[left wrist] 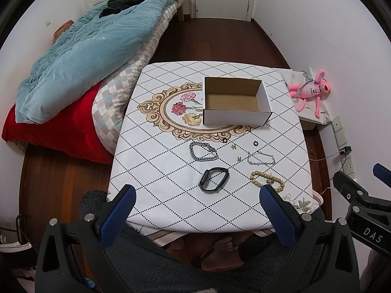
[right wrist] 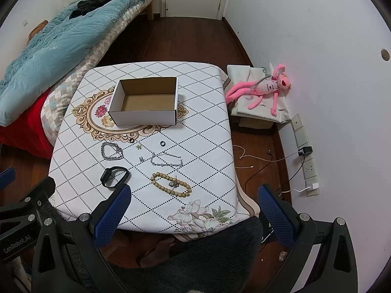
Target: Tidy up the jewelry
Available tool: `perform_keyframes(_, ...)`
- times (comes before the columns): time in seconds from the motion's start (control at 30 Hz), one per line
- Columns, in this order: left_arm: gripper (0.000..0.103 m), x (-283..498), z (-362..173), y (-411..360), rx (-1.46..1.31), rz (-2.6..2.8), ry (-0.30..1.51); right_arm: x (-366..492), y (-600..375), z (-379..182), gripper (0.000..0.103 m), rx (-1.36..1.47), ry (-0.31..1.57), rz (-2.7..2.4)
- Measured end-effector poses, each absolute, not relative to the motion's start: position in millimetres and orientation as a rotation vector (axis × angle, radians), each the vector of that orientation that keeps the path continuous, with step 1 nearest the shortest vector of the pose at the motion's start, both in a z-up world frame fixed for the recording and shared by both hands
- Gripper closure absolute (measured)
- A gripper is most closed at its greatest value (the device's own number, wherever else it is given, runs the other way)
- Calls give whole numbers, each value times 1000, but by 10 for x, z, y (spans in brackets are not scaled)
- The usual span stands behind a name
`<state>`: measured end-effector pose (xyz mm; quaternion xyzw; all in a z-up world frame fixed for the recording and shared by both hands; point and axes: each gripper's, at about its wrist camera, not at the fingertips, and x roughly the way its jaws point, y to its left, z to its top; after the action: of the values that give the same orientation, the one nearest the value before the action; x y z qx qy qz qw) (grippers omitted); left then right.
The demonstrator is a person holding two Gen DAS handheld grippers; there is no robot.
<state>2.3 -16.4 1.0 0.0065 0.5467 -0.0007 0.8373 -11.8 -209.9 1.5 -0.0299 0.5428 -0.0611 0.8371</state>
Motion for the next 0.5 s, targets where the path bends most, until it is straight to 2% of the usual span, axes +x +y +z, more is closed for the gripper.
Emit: perform_keyframes(0.5, 0, 26, 26, -166, 17, -2, 1152, -109, -2099, 31, 0, -62, 1146, -128)
